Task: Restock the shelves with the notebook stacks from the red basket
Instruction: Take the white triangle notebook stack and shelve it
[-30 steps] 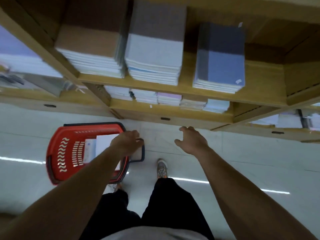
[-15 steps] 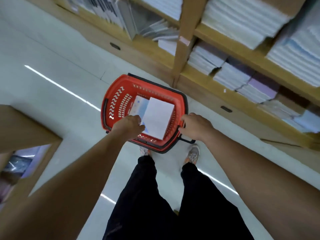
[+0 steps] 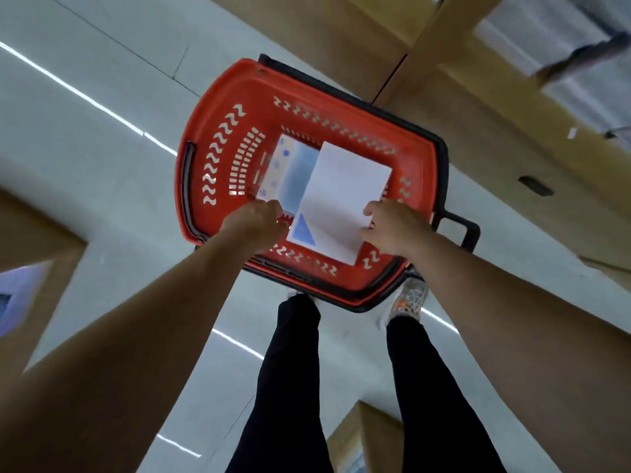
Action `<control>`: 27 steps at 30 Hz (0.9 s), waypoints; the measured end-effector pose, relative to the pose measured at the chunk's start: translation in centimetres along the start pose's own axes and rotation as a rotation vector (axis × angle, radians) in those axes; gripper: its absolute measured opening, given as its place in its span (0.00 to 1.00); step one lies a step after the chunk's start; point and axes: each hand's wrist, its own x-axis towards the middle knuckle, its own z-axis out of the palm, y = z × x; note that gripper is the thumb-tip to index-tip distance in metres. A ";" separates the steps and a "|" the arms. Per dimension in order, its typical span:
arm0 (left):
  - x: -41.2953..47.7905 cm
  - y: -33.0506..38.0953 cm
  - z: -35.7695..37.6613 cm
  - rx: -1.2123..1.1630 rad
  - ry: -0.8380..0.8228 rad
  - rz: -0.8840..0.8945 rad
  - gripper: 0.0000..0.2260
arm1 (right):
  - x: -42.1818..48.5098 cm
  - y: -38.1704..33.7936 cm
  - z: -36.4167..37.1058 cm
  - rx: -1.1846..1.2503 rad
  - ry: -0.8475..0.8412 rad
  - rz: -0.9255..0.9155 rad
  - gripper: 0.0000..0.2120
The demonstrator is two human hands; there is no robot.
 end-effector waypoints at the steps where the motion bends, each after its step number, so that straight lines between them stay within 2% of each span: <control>1: 1.6 -0.3 0.8 0.018 -0.002 0.006 0.17 | 1.5 0.3 0.8 0.023 0.005 0.015 0.23; 6: 9.0 -1.0 3.3 -0.023 0.043 -0.005 0.18 | 8.3 1.9 4.7 0.118 0.061 0.119 0.24; 10: 13.8 -0.5 4.4 -0.101 0.091 0.009 0.19 | 11.8 2.1 8.3 0.225 0.254 0.306 0.29; 14: 16.2 0.4 6.2 -0.251 0.079 0.013 0.20 | 13.3 1.6 12.9 0.380 0.407 0.417 0.38; 17: 17.0 1.1 7.5 -0.330 0.085 0.058 0.22 | 13.8 1.4 15.2 0.574 0.470 0.391 0.40; 21: 18.2 1.8 8.8 -0.398 0.097 0.055 0.23 | 14.5 1.2 16.4 0.665 0.552 0.357 0.41; 27: 18.6 2.1 10.4 -0.512 0.140 0.050 0.32 | 15.2 1.2 16.4 0.912 0.549 0.396 0.49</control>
